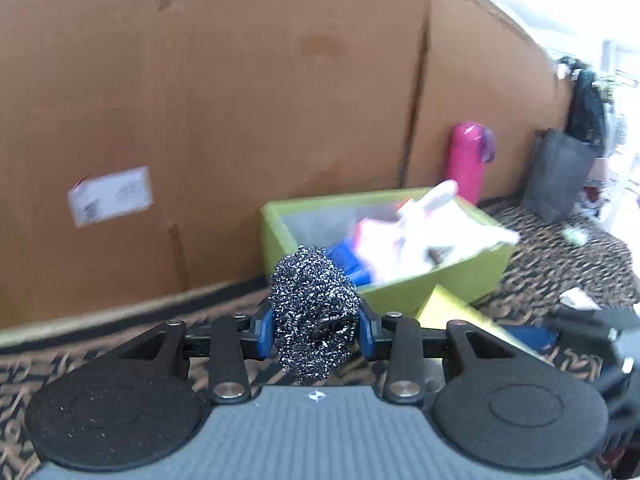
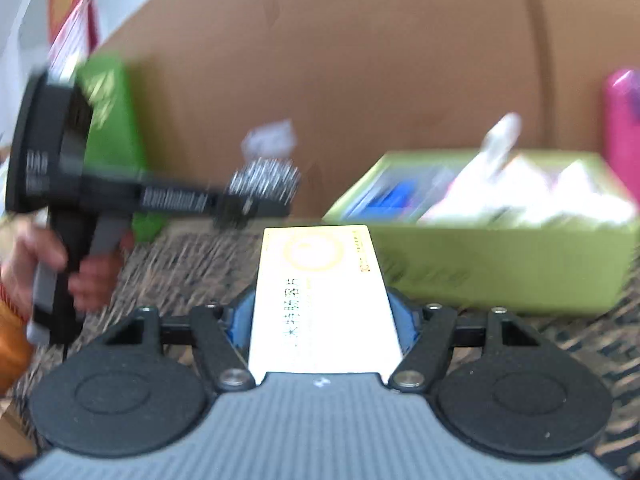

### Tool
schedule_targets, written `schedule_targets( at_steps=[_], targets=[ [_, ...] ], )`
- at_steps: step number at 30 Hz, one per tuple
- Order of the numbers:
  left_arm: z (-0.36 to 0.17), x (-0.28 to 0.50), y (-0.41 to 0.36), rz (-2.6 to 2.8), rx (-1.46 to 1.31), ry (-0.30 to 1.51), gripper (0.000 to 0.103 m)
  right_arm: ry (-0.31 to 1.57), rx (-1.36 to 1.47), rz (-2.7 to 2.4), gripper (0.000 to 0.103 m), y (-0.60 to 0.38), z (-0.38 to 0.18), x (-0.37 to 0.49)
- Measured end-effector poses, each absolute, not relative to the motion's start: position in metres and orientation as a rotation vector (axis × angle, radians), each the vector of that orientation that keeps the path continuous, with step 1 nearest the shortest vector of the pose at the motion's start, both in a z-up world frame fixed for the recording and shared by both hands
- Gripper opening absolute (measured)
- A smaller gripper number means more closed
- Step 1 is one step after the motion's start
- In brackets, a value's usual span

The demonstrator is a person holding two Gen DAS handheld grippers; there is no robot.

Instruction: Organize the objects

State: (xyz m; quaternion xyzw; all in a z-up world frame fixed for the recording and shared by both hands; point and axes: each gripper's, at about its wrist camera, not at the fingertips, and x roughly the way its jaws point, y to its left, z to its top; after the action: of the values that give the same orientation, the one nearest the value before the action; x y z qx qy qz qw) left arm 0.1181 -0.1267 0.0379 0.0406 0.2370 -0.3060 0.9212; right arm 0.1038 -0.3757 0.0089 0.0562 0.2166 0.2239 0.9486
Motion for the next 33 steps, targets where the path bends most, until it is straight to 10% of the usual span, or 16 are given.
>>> schedule_targets(
  at_steps=[14,16,19,33],
  targets=[
    [0.049,0.196,-0.248,-0.723,0.06,0.46,0.042,0.296,0.44,0.118,0.068,-0.475,0.019,0.207],
    [0.041,0.199,-0.254,-0.723,0.09,0.452,0.049,0.413,0.41,0.124,0.072,-0.475,0.002,0.229],
    [0.031,0.197,-0.246,-0.682,0.082,0.465,0.09,0.432,0.371,0.104,0.088,-0.478,-0.011,0.224],
    [0.034,0.149,-0.191,-0.674,-0.059,0.411,0.101,0.326,0.288,0.103,0.103,-0.467,0.016,0.161]
  ],
)
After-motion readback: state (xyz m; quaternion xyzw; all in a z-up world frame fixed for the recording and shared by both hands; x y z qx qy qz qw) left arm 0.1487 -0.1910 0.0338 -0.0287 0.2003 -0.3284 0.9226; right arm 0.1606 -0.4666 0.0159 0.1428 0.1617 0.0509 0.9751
